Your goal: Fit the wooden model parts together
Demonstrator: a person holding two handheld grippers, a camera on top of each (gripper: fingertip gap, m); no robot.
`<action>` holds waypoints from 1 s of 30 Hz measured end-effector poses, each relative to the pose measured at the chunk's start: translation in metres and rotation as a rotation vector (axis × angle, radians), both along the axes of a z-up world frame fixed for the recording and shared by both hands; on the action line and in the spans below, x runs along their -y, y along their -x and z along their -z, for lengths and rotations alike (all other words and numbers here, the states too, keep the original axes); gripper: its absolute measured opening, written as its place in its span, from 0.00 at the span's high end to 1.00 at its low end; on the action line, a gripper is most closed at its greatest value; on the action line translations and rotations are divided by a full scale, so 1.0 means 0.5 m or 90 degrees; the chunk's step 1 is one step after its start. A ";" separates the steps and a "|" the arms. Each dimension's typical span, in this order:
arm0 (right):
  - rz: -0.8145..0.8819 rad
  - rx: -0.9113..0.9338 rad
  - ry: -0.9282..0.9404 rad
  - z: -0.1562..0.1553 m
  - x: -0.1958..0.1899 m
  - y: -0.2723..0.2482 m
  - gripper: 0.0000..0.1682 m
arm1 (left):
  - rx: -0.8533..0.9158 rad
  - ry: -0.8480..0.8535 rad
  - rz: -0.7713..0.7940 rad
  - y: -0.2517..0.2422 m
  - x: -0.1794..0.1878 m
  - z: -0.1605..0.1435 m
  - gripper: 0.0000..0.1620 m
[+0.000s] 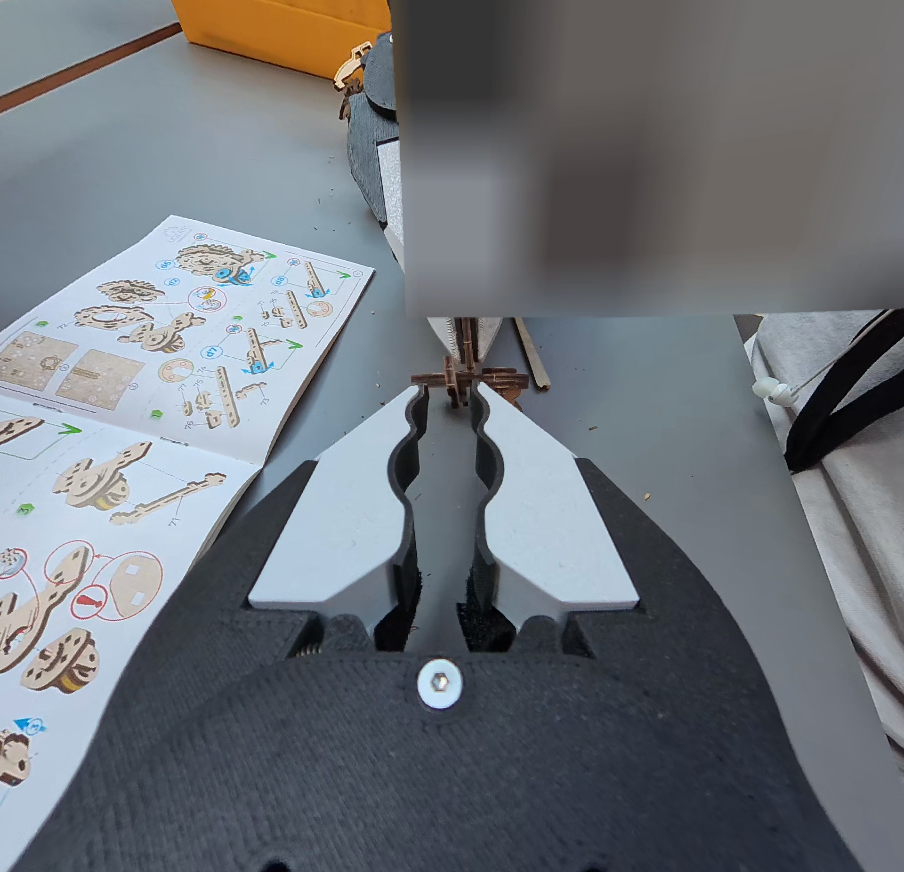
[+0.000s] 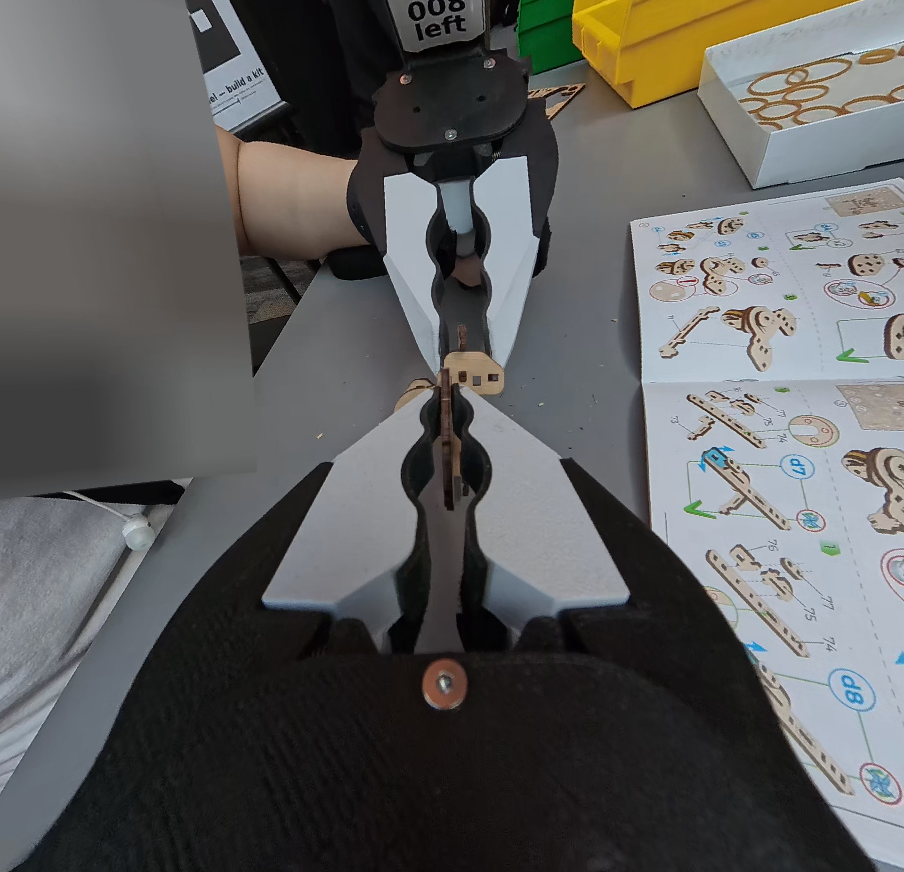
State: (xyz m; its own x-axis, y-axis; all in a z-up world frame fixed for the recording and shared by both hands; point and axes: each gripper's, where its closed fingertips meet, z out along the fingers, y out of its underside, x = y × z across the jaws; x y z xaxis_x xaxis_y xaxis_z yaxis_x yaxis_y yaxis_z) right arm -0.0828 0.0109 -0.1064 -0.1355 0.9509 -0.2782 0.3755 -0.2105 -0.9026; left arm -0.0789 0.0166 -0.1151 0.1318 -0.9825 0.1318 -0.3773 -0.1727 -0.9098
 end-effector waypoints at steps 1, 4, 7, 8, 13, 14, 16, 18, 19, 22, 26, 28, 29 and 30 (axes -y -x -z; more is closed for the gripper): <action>-0.001 -0.003 0.007 -0.001 0.001 0.001 0.99 | -0.002 -0.002 -0.001 0.000 0.000 0.001 0.91; -0.014 -0.011 0.026 -0.005 0.006 0.004 0.99 | -0.012 -0.008 -0.004 -0.001 -0.001 0.005 0.91; -0.018 0.005 0.008 0.002 0.009 0.002 0.99 | -0.024 -0.011 0.006 -0.003 0.004 0.011 0.93; -0.020 0.003 0.013 0.003 0.010 0.001 0.99 | -0.024 -0.012 0.008 -0.003 0.006 0.011 0.92; -0.019 -0.004 0.003 0.001 0.009 0.000 0.99 | -0.009 -0.008 0.014 -0.002 0.008 0.004 0.90; -0.020 -0.004 0.003 0.001 0.009 0.000 0.99 | -0.010 -0.007 0.015 -0.002 0.008 0.005 0.90; -0.021 -0.002 0.004 0.003 0.010 -0.001 0.99 | -0.014 -0.007 0.017 -0.003 0.009 0.006 0.90; -0.024 -0.004 0.008 0.002 0.011 -0.001 0.99 | -0.011 -0.008 0.019 -0.003 0.010 0.005 0.90; -0.025 -0.008 0.009 0.001 0.011 -0.001 0.99 | -0.008 -0.007 0.020 -0.002 0.011 0.004 0.90; -0.032 -0.012 0.011 -0.001 0.015 0.000 0.99 | -0.005 -0.005 0.027 -0.002 0.014 0.002 0.90; -0.041 -0.011 0.001 0.001 0.018 -0.001 0.99 | -0.009 -0.015 0.031 -0.003 0.017 0.003 0.90; -0.041 -0.002 -0.015 0.006 0.018 -0.001 0.99 | -0.020 -0.023 0.028 -0.003 0.017 0.008 0.90; -0.042 0.003 -0.022 0.009 0.019 -0.001 0.99 | -0.025 -0.029 0.029 -0.003 0.018 0.010 0.91; -0.039 0.003 -0.025 0.009 0.018 -0.001 0.99 | -0.025 -0.034 0.031 -0.003 0.020 0.009 0.93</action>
State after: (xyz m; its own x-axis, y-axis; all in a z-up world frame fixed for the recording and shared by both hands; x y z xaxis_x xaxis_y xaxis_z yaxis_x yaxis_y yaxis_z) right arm -0.0824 0.0017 -0.1108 -0.1925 0.9512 -0.2412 0.3904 -0.1513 -0.9081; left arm -0.0772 0.0065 -0.1198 0.0881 -0.9933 0.0753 -0.4202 -0.1056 -0.9013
